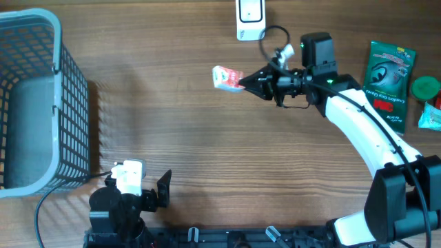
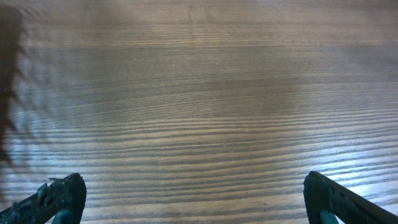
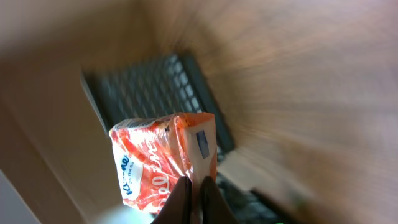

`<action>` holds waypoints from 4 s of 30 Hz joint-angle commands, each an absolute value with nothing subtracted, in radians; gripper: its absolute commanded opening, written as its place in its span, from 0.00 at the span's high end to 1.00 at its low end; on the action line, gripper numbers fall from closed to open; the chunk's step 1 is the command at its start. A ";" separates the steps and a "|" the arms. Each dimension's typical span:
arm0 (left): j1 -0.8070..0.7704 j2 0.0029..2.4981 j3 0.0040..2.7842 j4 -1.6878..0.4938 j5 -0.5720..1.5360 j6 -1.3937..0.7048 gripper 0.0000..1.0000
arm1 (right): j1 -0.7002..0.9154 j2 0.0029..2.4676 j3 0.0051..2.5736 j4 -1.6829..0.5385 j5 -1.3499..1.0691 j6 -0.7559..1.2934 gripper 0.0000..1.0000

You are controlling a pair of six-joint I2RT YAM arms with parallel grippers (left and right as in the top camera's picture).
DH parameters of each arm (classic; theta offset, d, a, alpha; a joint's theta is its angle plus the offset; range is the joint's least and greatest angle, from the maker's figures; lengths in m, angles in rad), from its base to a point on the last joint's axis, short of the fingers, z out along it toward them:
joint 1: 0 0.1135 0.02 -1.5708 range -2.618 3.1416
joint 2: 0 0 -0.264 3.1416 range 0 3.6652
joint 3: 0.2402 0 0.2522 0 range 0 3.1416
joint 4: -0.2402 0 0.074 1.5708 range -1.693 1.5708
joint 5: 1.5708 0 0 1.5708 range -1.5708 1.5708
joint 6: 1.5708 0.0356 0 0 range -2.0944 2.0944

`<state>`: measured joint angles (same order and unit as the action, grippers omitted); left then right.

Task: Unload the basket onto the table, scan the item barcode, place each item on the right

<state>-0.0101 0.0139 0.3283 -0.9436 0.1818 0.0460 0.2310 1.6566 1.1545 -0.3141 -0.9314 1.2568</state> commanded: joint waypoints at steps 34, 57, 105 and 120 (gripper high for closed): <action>-0.004 0.007 0.327 -0.944 0.194 0.040 0.00 | 0.159 2.369 1.740 0.214 -0.621 2.071 0.95; -0.004 0.007 0.327 -0.944 0.194 0.040 0.00 | -0.111 2.070 1.741 -0.639 0.165 1.400 0.95; -0.004 0.007 0.327 -0.944 0.194 0.040 0.00 | -0.299 0.775 1.702 -1.365 -0.151 0.606 0.00; -0.004 0.007 0.327 -0.944 0.194 0.040 0.00 | -0.299 0.714 1.693 -1.584 -0.104 0.549 0.00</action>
